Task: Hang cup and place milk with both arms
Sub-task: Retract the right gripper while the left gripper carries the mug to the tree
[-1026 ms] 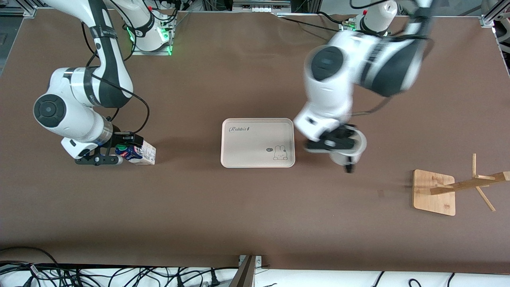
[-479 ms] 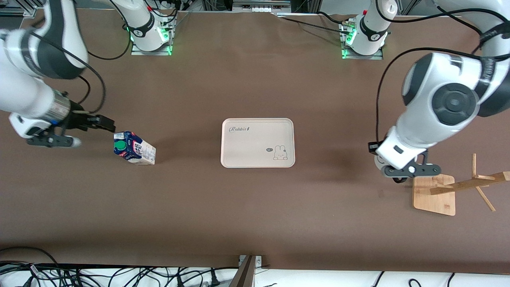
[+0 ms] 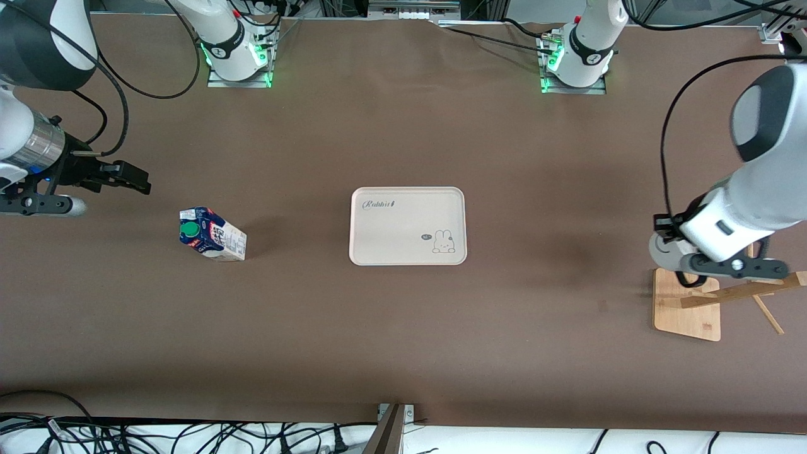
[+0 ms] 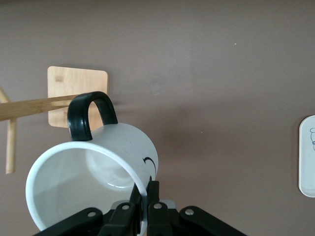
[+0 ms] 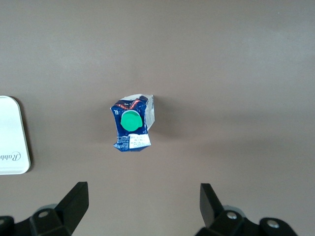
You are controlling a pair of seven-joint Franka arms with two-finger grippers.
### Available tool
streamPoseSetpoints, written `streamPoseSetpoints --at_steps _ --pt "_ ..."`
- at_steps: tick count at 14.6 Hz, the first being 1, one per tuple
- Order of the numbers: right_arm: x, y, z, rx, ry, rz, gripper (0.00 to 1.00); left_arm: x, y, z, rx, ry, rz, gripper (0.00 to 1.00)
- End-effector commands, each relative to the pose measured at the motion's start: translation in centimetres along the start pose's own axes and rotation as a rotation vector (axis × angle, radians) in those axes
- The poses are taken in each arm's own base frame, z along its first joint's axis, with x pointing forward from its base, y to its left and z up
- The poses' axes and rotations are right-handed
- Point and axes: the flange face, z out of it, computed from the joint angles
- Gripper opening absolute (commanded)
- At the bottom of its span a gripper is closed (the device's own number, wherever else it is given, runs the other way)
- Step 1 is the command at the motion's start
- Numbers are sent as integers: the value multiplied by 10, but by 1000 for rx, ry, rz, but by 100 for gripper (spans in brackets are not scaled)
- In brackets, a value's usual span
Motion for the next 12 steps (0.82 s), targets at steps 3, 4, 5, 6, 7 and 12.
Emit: streamPoseSetpoints --at_steps 3,4,5,6,7,12 --pt "-3 12 -8 -17 -32 4 100 -5 -31 -7 -30 -10 19 0" --pt "-3 13 -9 -18 -31 7 100 -5 -38 -7 -36 -7 50 0" --pt "-2 16 -17 -19 -14 10 100 -5 -41 -7 -49 -2 68 0" --pt "0 25 -24 -24 -1 15 100 -4 -48 -10 -50 7 73 0" --pt "1 30 -23 -25 -2 -6 100 -3 -50 -12 -50 14 88 0" --pt "6 38 -18 -11 -8 -86 100 0 -86 4 -58 1 90 0"
